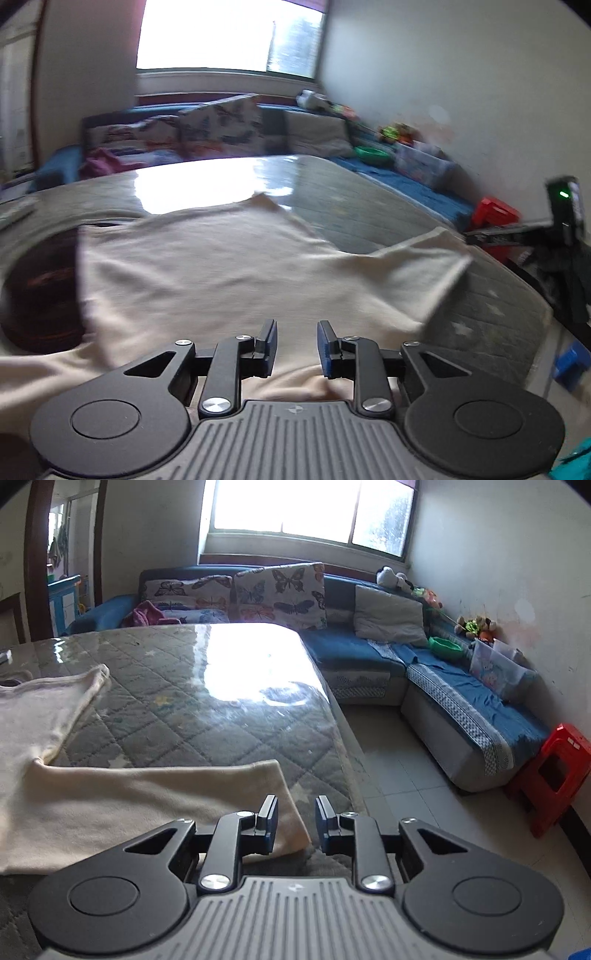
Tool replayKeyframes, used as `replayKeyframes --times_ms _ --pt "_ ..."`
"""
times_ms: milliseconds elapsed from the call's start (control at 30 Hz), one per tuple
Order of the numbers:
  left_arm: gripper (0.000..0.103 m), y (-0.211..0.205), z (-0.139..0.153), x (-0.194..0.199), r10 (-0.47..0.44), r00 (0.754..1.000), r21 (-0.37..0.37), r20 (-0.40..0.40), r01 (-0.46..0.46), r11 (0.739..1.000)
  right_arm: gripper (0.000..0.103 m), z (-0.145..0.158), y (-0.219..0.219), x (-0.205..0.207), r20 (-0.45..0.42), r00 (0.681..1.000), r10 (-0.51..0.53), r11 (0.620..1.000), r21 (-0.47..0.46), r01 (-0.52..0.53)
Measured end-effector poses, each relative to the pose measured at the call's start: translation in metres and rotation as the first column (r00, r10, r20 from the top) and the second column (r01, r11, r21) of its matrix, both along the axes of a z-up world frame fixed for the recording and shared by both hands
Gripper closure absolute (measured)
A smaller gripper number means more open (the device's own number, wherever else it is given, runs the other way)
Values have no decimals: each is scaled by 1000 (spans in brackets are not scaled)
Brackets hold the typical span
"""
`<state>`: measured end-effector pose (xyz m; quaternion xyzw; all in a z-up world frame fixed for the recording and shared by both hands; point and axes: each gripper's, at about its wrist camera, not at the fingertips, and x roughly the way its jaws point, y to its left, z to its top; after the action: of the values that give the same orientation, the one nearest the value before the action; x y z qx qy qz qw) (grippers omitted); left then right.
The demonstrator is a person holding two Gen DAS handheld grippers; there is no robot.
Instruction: Fold clothes
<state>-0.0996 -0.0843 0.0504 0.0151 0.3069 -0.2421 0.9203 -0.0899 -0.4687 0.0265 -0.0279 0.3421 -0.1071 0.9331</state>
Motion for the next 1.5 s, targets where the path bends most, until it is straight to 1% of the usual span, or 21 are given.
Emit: replayKeyframes --times_ms 67,100,167,267,300,367,500,667,733,800,833,1000,1067,1100,1133,1367,1433,1467,1500 --pt "77 28 4 0 102 995 5 16 -102 995 80 5 8 0 8 1000 30 1000 3 -30" --pt "77 43 5 0 158 987 3 20 -158 987 80 5 12 1 6 999 44 999 6 -44" --pt "77 70 6 2 255 967 4 21 -255 967 75 3 20 3 1 997 72 997 16 -72" --pt "78 108 2 8 374 927 16 10 -374 927 75 -4 27 6 -17 996 85 996 22 -85" --pt "79 117 0 11 397 918 26 6 -397 918 74 -6 29 8 -23 996 86 996 27 -85" --pt "79 128 -4 19 416 909 50 14 -416 908 74 -10 31 9 -33 996 85 996 44 -83" --pt "79 141 -18 45 450 893 99 -1 -448 889 73 -15 36 11 -52 994 95 995 48 -93" --pt "78 146 -28 59 473 881 144 29 -472 870 65 -17 35 10 -55 995 81 996 46 -79" --pt "76 148 -32 65 481 875 162 42 -481 861 61 -17 33 10 -54 996 76 996 45 -74" --pt "75 150 -37 70 489 870 179 54 -491 853 61 -17 32 11 -54 996 74 996 46 -72" --pt "75 154 -35 70 504 863 162 43 -504 848 61 -17 32 11 -55 996 74 996 45 -72" --pt "75 168 -35 60 584 810 163 47 -583 796 58 -18 31 12 -53 996 73 997 44 -71" --pt "70 173 -35 56 615 787 163 50 -614 772 56 -19 30 12 -50 996 69 997 48 -67" --pt "65 176 -35 54 630 775 164 51 -629 760 56 -19 29 12 -48 997 68 997 49 -66" --pt "64 178 -35 52 645 763 164 52 -643 748 55 -20 29 11 -46 997 67 997 50 -65" --pt "63 197 -35 38 741 669 166 62 -739 653 53 -19 28 10 -43 997 58 997 53 -55" --pt "69 200 -35 40 749 659 175 69 -747 641 52 -19 27 11 -44 997 56 997 53 -54" --pt "69 203 -35 41 757 649 175 67 -755 632 51 -19 27 11 -44 997 56 997 53 -53" --pt "68 207 -35 40 771 634 172 59 -767 618 51 -19 27 11 -44 997 56 997 52 -54"
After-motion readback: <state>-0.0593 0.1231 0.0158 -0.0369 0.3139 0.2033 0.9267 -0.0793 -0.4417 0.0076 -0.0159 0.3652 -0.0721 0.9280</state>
